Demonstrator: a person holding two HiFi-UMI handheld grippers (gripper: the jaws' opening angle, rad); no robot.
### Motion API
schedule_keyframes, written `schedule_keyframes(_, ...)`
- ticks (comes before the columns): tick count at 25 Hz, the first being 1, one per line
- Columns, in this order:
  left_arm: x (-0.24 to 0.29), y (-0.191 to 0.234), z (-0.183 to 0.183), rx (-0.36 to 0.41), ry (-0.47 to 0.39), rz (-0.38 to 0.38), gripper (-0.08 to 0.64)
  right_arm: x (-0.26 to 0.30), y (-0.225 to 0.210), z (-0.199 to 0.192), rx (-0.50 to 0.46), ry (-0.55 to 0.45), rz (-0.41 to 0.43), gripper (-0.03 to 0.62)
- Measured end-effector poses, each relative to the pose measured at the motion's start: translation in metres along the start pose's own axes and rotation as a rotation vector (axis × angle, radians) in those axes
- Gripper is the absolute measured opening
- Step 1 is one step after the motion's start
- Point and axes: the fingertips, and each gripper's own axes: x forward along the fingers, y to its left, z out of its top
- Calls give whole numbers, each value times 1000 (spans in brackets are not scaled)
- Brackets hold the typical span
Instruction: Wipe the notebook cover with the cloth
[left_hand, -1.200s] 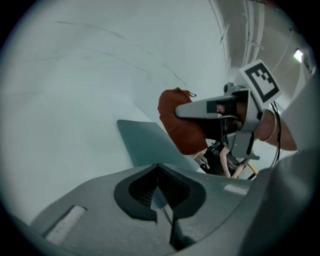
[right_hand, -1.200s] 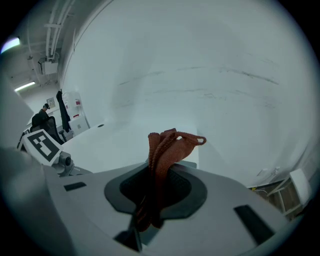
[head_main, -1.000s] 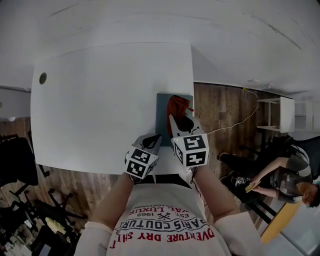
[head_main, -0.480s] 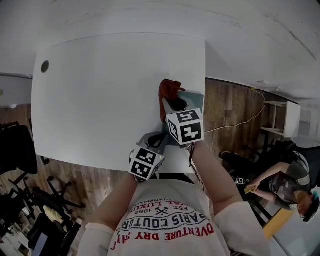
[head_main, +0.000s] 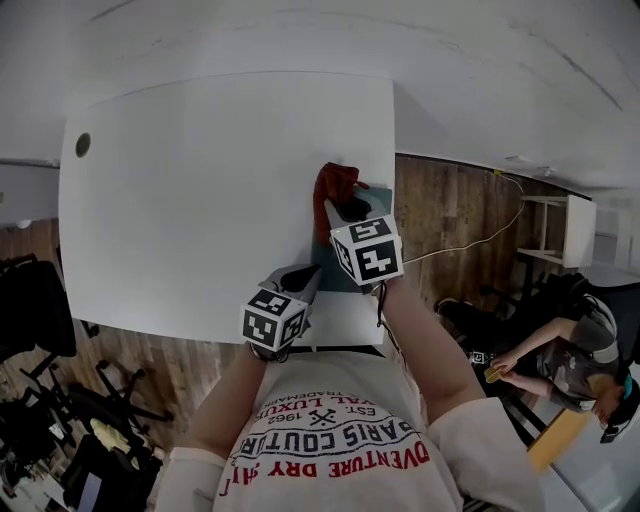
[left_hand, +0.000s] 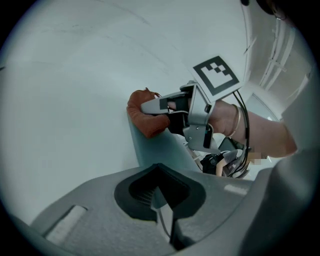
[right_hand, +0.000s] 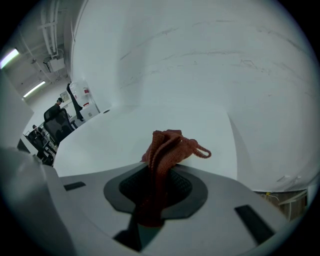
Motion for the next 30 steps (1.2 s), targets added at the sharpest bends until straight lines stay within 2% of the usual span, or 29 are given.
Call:
schedule_keyframes(5, 0, 0, -2, 9, -5, 13, 9, -11, -18, -11, 11, 8, -8, 91)
schedule_keyframes(15, 1, -1, -1, 46, -12, 34, 9, -39, -61, -33, 60, 15, -78, 95)
schedule_keyframes(18, 1, 0, -1, 49, -14, 39, 9, -46, -72, -38, 72, 17, -106, 94)
schedule_keyframes(24, 1, -1, -1, 76, -29, 67, 9, -73, -105, -64, 156, 35, -191, 86)
schedule_keyframes(30, 1, -3, -2, 130, -38, 90, 9, -96, -104, -65, 188, -5, -210, 80)
